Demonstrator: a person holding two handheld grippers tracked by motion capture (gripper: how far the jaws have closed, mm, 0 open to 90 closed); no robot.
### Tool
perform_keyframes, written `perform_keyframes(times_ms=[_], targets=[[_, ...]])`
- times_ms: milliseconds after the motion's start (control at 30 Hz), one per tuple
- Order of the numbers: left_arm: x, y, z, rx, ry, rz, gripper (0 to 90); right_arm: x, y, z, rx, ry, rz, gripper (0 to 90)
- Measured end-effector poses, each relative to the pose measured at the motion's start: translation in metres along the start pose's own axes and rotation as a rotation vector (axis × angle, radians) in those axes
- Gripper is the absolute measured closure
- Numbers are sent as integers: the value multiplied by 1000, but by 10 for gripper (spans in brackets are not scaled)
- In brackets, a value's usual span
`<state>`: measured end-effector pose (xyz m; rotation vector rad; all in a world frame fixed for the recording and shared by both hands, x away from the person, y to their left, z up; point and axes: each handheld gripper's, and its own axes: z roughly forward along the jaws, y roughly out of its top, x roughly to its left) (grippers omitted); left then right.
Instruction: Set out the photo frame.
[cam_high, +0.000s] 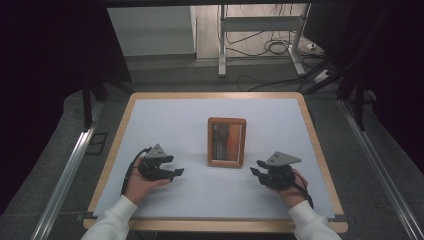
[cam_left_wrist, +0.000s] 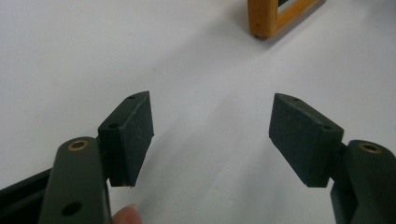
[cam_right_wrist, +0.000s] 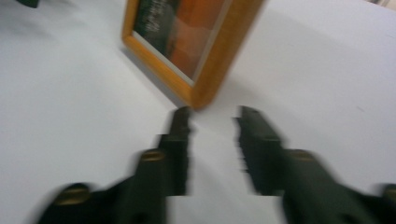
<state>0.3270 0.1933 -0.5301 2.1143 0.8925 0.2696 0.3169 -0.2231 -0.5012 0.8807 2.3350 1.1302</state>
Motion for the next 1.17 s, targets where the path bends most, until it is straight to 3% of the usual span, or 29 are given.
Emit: perform_keyframes(times_ms=[167, 433, 1167], targets=[[0, 0, 0, 0, 3, 0, 303, -11, -20, -22, -24, -36, 83, 367], [-3, 0, 2, 6, 5, -1, 302, -29, -43, -48, -53, -82, 166, 298], [-2, -1, 2, 7, 9, -2, 298, -30, -45, -41, -35, -110, 170, 232]])
